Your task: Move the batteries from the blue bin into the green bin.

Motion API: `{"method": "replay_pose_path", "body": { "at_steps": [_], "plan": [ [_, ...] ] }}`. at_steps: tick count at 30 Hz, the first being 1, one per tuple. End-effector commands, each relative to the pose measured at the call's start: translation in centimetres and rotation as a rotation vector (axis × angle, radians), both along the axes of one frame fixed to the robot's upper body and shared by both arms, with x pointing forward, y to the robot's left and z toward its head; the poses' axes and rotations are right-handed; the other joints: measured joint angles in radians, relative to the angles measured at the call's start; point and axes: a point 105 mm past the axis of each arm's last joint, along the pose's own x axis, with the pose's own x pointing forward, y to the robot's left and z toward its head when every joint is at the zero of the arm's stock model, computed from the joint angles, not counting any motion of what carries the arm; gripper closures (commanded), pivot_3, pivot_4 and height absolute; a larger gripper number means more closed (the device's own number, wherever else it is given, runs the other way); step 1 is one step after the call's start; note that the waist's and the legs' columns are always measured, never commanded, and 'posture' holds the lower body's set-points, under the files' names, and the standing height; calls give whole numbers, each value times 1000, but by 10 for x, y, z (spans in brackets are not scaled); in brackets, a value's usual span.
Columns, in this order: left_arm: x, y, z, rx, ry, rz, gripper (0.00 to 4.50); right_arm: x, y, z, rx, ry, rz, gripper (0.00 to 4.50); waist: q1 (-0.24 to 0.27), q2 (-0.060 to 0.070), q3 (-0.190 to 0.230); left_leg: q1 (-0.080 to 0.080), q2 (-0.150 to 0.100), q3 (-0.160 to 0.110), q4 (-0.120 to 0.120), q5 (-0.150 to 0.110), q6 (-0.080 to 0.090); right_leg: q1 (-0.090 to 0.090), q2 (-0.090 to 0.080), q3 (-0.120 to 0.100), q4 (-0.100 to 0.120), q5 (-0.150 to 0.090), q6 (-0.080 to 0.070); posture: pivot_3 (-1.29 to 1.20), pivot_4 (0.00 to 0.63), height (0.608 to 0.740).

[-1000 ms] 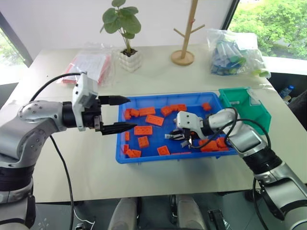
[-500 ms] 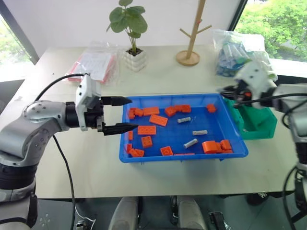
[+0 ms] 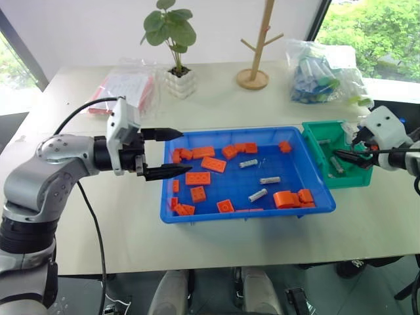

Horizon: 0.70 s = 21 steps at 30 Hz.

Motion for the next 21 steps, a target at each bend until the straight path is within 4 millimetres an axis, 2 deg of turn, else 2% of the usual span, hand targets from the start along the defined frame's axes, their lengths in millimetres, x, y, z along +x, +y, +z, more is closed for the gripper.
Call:
{"method": "replay_pose_path", "body": {
  "at_steps": [1,4,7,9,12,16,21],
  "plan": [
    [-2,0,11,-4,-46,-8,0,-8,48,41,-27,-77,305,983,-1,0,0,0,0,0,0,0,0,0,0,0,0,0,0,0,150,692],
    [-3,-1,10,0,-44,-11,0,-23,88,38,-25,-5,558,983,-1,0,0,0,1,-2,0,0,0,0,1,0,0,0,0,0,150,692],
    [-6,-2,9,7,-39,-23,0,-36,121,18,-43,95,754,983,1,-1,1,0,1,-5,0,0,0,0,1,0,0,0,0,0,150,692],
    [-8,-3,8,10,-38,-26,0,-42,136,1,-71,154,850,983,4,-1,1,0,0,-5,0,0,0,1,1,0,0,0,0,0,150,692],
    [-9,-4,9,12,-39,-26,0,-45,149,-27,-138,224,950,983,6,-1,1,0,0,-5,1,0,0,1,0,0,-1,0,0,0,150,692],
    [-10,-2,11,13,-43,-12,0,-43,153,-54,-213,274,1017,983,6,-2,1,0,0,-5,1,0,0,1,0,0,0,0,0,0,150,692],
    [-10,0,12,11,-45,4,0,-35,156,-64,-234,281,1042,983,5,-2,1,0,0,-5,1,0,0,0,0,0,0,0,0,0,150,692]
  ]
}}
